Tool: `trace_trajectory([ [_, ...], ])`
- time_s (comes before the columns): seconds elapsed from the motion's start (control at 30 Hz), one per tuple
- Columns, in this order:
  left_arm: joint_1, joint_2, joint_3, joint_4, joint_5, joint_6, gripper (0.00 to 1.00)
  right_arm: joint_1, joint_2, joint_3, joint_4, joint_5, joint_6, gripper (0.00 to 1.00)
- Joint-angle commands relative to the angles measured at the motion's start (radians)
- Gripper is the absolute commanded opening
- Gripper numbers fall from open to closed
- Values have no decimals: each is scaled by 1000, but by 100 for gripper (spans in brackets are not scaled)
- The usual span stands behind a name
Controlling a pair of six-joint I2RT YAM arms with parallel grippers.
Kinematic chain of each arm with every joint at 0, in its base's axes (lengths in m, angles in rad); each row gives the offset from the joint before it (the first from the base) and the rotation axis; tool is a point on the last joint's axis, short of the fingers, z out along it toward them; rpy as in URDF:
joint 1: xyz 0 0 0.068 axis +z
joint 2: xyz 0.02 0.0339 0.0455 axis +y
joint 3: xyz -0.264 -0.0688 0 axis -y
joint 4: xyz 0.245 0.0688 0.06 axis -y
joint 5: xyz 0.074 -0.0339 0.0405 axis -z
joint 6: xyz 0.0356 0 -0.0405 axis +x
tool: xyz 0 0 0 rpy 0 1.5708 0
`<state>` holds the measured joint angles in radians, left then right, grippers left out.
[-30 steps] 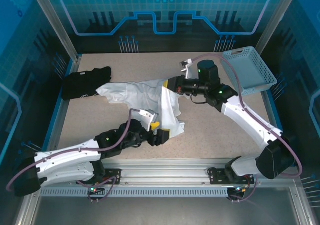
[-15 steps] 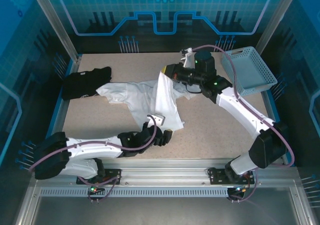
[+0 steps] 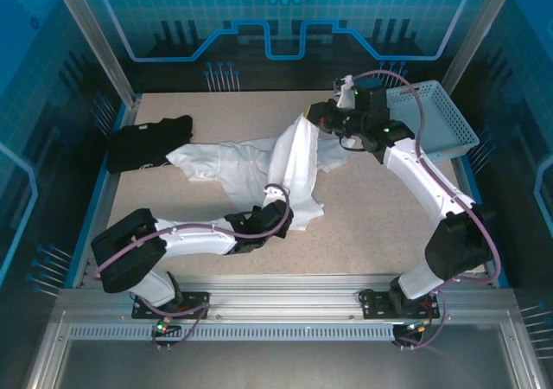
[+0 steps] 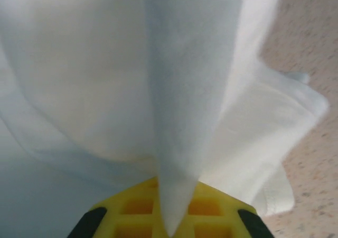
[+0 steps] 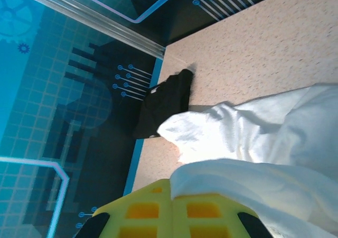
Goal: Fold the inside-out t-shirt
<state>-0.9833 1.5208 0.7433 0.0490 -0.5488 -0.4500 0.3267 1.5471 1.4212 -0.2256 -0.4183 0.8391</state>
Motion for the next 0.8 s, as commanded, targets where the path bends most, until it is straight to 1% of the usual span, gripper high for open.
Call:
trace_trajectory([
  [0.0,24,-199,59,-66,-14,143,0,-34,-94,89,-67,10,-120,0],
  [0.1,64,-420,100,-129,36,259,1,-24,-163,160,-121,6,-237,0],
  [0.2,135,-588,174,-174,109,325,3,-2,-239,217,-161,42,-332,0],
  [0.27,178,-648,240,-197,144,350,5,12,-284,250,-172,76,-371,0],
  [0.33,207,-672,312,-214,167,377,5,20,-319,282,-177,101,-397,0],
  [0.4,222,-666,378,-229,169,415,6,27,-351,310,-182,123,-415,0],
  [0.47,242,-639,424,-258,147,442,6,32,-372,311,-178,143,-419,0],
  [0.53,280,-594,455,-304,104,439,5,41,-384,285,-167,158,-413,0],
  [0.57,311,-570,458,-324,100,424,5,44,-383,267,-169,161,-411,0],
  [0.63,389,-518,434,-344,135,365,5,47,-370,221,-178,184,-396,0],
  [0.67,438,-483,417,-355,173,321,5,48,-356,190,-179,198,-388,0],
  [0.7,482,-442,397,-360,222,278,6,48,-334,160,-177,215,-381,0],
  [0.77,548,-349,372,-369,273,215,11,43,-277,123,-193,246,-375,0],
])
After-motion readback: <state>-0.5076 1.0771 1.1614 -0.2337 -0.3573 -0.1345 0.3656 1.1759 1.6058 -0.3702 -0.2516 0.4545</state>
